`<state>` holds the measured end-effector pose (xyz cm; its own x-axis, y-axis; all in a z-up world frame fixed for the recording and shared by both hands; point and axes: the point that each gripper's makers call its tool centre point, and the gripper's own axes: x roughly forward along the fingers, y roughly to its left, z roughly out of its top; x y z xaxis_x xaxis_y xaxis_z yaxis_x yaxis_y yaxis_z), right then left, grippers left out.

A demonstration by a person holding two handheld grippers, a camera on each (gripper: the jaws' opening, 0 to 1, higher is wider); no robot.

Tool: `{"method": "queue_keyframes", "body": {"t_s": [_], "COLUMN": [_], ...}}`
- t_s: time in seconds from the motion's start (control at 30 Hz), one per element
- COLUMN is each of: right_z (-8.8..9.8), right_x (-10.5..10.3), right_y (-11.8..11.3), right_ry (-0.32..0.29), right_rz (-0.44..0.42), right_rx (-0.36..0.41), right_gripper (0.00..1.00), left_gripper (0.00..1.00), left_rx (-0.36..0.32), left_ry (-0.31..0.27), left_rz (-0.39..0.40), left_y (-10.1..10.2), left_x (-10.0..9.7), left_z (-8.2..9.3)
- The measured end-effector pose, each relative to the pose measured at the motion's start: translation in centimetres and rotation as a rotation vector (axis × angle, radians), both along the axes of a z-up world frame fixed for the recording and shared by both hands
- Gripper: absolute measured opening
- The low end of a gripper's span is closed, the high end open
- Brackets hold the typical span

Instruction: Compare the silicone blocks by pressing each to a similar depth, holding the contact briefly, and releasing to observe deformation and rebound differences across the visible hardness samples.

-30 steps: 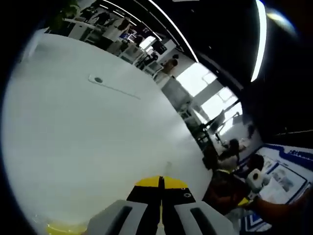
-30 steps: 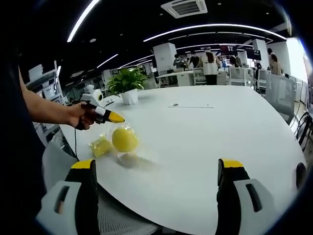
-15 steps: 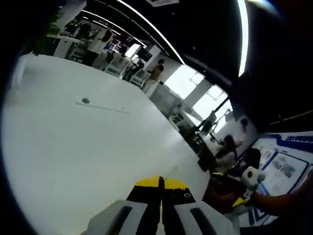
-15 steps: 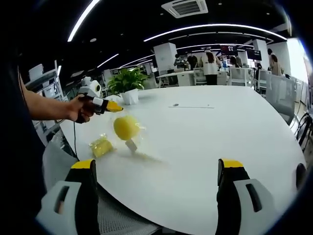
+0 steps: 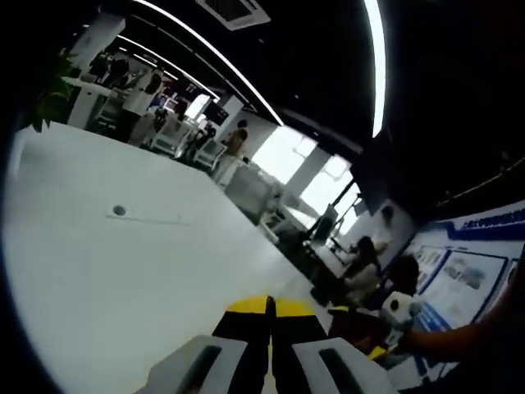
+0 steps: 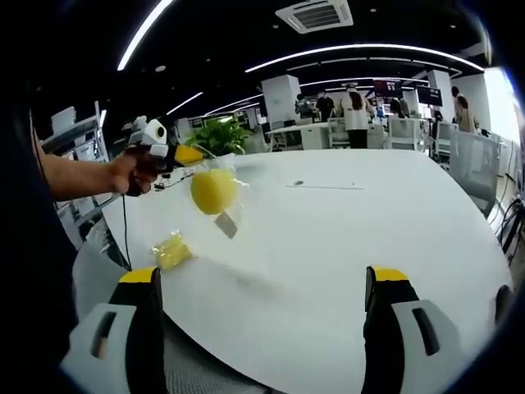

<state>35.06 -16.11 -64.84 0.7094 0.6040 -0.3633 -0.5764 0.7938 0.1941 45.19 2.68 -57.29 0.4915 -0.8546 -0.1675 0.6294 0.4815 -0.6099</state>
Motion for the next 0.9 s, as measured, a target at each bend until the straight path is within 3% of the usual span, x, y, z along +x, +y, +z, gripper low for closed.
{"method": "queue_keyframes", "body": {"t_s": [0.33,0.6,0.9], "right_z": [1.9,4.5,9.6], "right_x": [0.7,1.4,3.1], "right_y": [1.1,2.7,4.6], "right_ry": [-0.039,-0.084,-0.173], "right_rz": [0.027,0.08,0.132], "right_rx": [0.012,0.023,0.078], "right_gripper": [0.96,0.96,0.96], "left_gripper": [0.0,0.0,0.0], "left_rx": [-0.036,-0.108,-0.148], "left_ry": [-0.104,-0.207,-0.263], "left_rz": [-0.043,-0.075,-0.104], "left_y": [0.0,-0.4,-0.4], "left_x": [-1.1,-2.4,-3.5], "left_z": [4.2,10.1,13.9]}}
